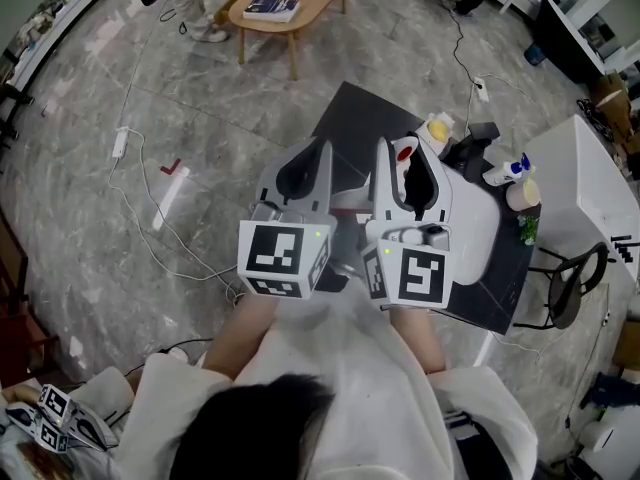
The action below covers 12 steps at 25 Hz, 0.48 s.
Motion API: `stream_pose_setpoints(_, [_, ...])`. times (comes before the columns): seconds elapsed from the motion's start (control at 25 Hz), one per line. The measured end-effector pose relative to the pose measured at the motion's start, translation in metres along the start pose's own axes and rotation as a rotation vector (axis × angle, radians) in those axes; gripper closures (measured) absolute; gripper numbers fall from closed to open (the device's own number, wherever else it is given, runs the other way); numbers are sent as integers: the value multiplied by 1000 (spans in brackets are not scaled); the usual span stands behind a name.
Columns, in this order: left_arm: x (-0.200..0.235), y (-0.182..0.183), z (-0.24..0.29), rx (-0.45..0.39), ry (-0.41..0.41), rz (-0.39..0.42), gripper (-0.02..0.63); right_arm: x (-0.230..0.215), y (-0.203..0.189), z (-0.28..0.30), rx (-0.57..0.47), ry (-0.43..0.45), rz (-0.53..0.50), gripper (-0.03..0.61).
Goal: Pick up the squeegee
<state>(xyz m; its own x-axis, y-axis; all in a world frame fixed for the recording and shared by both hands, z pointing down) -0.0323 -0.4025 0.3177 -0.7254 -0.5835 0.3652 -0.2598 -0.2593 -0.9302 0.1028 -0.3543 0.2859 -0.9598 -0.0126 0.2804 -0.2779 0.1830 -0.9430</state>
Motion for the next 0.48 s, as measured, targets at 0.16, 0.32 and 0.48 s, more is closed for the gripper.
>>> stream_pose_setpoints(0.16, [-2,-2,-2,2,-3,0,588,0,-1,-4,8,-3,3,436])
stream_pose_setpoints(0.32, [-5,-4,-3,1,-3,7,588,-1,-3,-7,15,-7,1,436])
stream_pose_setpoints(0.48, [-7,-5,-2,1,-4,8,588,-3,-4,-8,21,-10,-3,436])
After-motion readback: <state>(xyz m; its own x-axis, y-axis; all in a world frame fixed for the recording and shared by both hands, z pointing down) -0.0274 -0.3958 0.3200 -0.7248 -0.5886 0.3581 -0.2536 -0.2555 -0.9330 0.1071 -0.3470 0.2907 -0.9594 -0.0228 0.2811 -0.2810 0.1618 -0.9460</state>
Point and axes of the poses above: the fingertips, and each gripper's own axes: z forward along the fingers, x to its left, y out of its top, the point moved 8 cm from there along -z, backward along the fingers, and after that the axes turned 13 degrees about -z, right-handed, at the moved point
